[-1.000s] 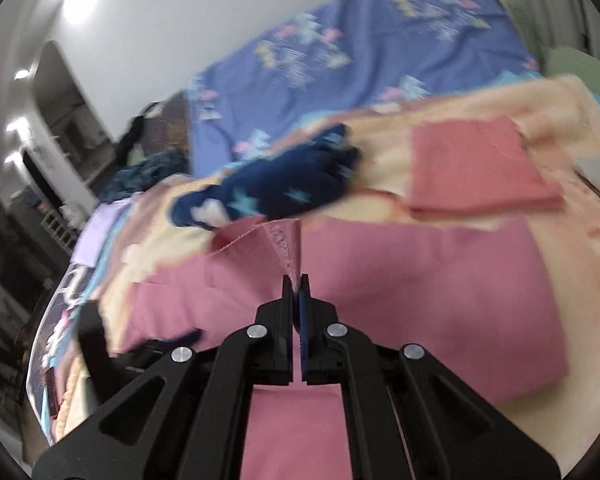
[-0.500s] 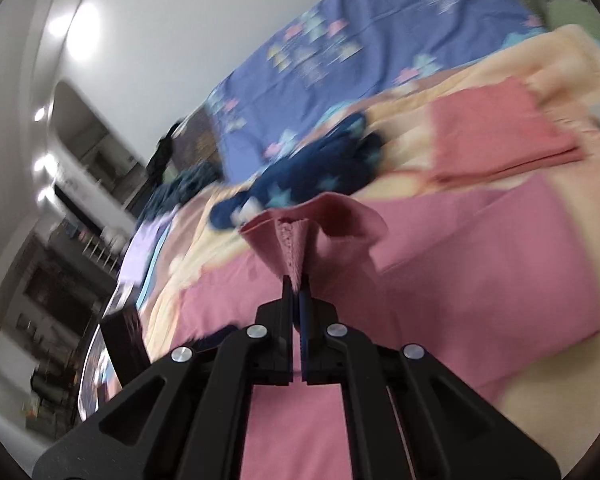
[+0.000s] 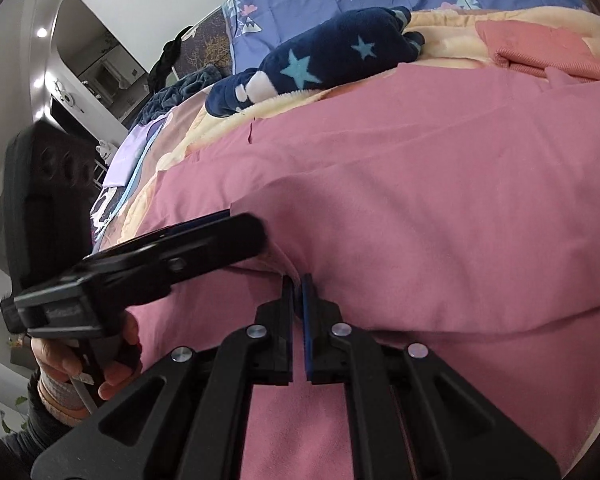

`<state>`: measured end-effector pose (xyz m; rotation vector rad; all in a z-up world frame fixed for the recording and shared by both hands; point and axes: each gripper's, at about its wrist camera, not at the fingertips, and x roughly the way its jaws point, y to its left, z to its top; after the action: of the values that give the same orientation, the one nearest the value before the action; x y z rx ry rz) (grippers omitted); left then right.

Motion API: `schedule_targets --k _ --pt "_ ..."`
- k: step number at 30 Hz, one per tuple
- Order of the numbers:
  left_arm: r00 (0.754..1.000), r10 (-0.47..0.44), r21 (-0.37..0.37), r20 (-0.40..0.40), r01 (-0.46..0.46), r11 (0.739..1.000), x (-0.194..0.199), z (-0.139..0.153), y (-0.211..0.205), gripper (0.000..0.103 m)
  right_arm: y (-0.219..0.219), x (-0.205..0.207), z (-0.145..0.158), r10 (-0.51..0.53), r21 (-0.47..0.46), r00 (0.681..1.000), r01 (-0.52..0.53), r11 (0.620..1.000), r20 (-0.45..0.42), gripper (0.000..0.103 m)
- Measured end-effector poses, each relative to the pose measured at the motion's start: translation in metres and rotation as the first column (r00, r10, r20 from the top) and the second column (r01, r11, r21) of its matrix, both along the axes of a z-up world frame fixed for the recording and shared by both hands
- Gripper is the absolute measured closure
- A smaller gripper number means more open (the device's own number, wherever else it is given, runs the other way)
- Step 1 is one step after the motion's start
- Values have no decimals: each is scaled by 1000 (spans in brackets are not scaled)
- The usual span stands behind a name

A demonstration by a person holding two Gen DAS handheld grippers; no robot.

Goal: Fold small clothes

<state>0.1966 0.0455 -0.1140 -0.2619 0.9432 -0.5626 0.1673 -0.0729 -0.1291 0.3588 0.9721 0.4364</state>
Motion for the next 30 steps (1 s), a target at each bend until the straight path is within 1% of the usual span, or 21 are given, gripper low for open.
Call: schedule_targets --k 2,3,4,5,6,9,10,11,13,14,16,18,19,20,21,22,25,26,27,28,30 --pt "1000 17 -33 -20 -17 999 5 -2 0 22 0 -1 -3 8 3 1000 -8 1000 10 97" --pt "999 27 -54 -27 -28 998 8 -1 1 34 -1 -1 -6 7 6 1000 -7 1000 11 97" --pt "999 24 -64 -28 -26 998 11 -2 0 54 -3 -2 -7 7 13 1000 -7 1000 12 97" --pt "999 4 -77 -46 -8 997 16 -3 -3 99 -4 -3 -8 5 24 1000 -6 1000 13 97" --pt "998 1 -91 -63 -7 996 19 -2 -5 101 -5 -2 -9 5 32 1000 -5 999 14 97" --pt "999 -7 -69 41 10 998 16 31 -14 101 -9 -4 -4 1 53 1000 -2 999 25 98" --pt "996 -14 -76 83 21 997 14 49 -15 101 -11 -6 1 1 54 999 -3 999 43 98" --pt "993 -21 -91 120 32 995 12 68 -14 101 -14 -10 11 7 51 997 -11 999 82 98" --pt "978 -10 -100 208 31 994 8 110 -7 101 -20 -15 25 5 25 990 -9 1000 138 98" --pt "971 0 -101 241 25 995 5 125 -2 101 -26 -16 31 -20 -23 986 24 999 164 97" --pt "951 34 -91 307 -6 996 2 154 14 101 -41 -15 32 -105 -88 979 122 989 173 97" --pt "936 78 -62 342 -60 996 -1 169 33 101 -70 -10 22 -268 -130 953 286 949 142 97" --pt "936 103 -52 338 -91 994 -2 171 48 101 -87 -7 12 -362 -171 927 375 911 102 97" --pt "937 128 -43 324 -121 992 -1 169 61 101 -98 -6 4 -385 -138 921 391 910 65 100" --pt "938 152 -32 313 -149 988 -1 165 72 101 -107 -6 -3 -390 -65 921 390 918 22 101" --pt "938 179 -24 297 -179 983 0 159 85 101 -113 -7 -6 -395 -19 919 395 918 -2 101" --pt "946 220 -46 237 -215 975 3 142 108 101 -107 -7 0 -389 -58 921 390 919 29 101" --pt "947 222 -41 231 -219 975 1 139 113 101 -102 -10 5 -385 -80 921 389 918 60 100" --pt "947 222 -27 230 -222 975 1 135 115 101 -97 -11 9 -365 -85 927 371 925 82 97" --pt "948 223 -6 229 -228 974 1 131 116 101 -90 -11 12 -326 -81 941 333 939 95 97" --pt "947 232 19 221 -242 970 2 122 121 101 -84 -10 11 -290 -98 953 298 949 93 97"
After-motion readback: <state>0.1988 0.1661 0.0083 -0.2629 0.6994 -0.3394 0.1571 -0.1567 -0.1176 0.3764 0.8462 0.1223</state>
